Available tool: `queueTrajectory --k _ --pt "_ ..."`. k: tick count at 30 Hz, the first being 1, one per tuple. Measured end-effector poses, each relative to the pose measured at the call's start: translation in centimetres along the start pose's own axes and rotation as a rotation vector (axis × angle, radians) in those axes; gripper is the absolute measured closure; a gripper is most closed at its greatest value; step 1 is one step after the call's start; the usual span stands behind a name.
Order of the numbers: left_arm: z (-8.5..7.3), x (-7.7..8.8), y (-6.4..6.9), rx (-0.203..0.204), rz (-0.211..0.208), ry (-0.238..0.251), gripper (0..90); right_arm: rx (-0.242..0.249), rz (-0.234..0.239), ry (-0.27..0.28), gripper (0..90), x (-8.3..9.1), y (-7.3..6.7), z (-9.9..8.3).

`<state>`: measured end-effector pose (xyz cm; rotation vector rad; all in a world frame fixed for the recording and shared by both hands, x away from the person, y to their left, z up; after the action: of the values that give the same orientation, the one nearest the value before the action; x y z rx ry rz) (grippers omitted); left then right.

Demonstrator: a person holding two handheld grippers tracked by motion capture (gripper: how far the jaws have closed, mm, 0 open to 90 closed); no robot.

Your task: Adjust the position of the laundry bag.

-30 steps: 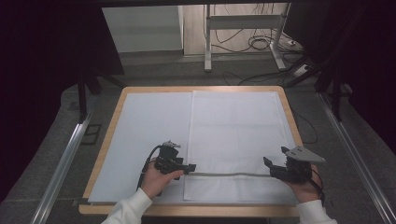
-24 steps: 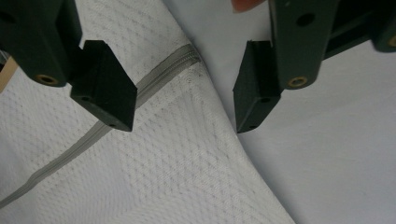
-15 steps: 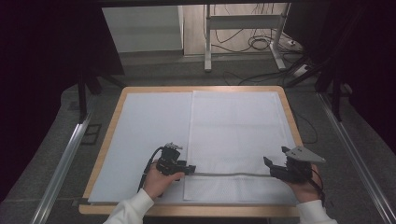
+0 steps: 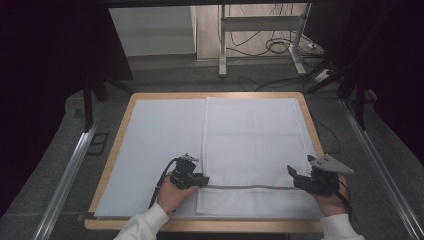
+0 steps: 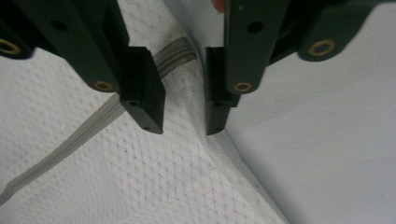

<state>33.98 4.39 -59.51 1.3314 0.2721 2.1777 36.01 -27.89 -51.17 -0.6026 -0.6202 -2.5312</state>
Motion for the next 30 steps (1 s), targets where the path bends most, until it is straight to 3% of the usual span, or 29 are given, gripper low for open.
queueTrajectory --k 2,4,5,6,7,9,13,17,24,30 --pt "0.0 0.0 -0.2 -0.01 0.001 -0.006 74.9 -0.015 -0.006 -0.019 23.8 0.0 0.4 -0.2" --pt "0.1 -0.1 -0.3 -0.006 -0.004 0.001 81.3 -0.111 0.011 -0.081 25.0 0.0 1.8 -0.9" --pt "0.1 -0.1 -0.3 -0.008 -0.006 0.004 81.3 -0.111 0.011 -0.081 25.0 0.0 1.8 -0.9" --pt "0.1 -0.1 -0.4 -0.014 -0.005 0.004 84.2 -0.164 0.043 -0.143 25.1 -0.2 2.4 -1.6" --pt "0.1 -0.1 -0.3 -0.012 -0.008 0.006 84.2 -0.164 0.043 -0.143 25.1 -0.2 2.4 -1.6" --pt "0.1 -0.1 -0.4 -0.015 -0.012 0.009 85.5 -0.197 0.047 -0.202 27.1 -0.6 3.1 -2.5" --pt "0.1 -0.2 -0.3 -0.018 -0.015 0.015 87.1 -0.258 0.065 -0.267 31.0 -1.3 4.1 -4.1" --pt "0.1 -0.2 -0.3 -0.024 -0.012 0.021 88.0 -0.344 0.117 -0.324 34.9 -2.0 4.6 -6.1" --pt "0.1 -0.2 -0.2 -0.031 -0.016 0.021 88.3 -0.364 0.136 -0.371 39.8 -2.4 4.5 -7.2" --pt "0.1 -0.2 -0.2 -0.029 -0.019 0.022 88.3 -0.33 0.133 -0.394 41.8 -3.0 3.9 -7.4"
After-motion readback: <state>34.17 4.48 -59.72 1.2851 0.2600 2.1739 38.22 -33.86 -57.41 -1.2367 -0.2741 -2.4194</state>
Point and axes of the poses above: each handheld gripper's, and its own axes: x roughly backward along the jaws, z roughly out of its top, y roughly to its right, the point moved 9 cm from there along -x, roughly forward along the jaws, and after that the axes turned 12 degrees about x, right-handed, at the moved point
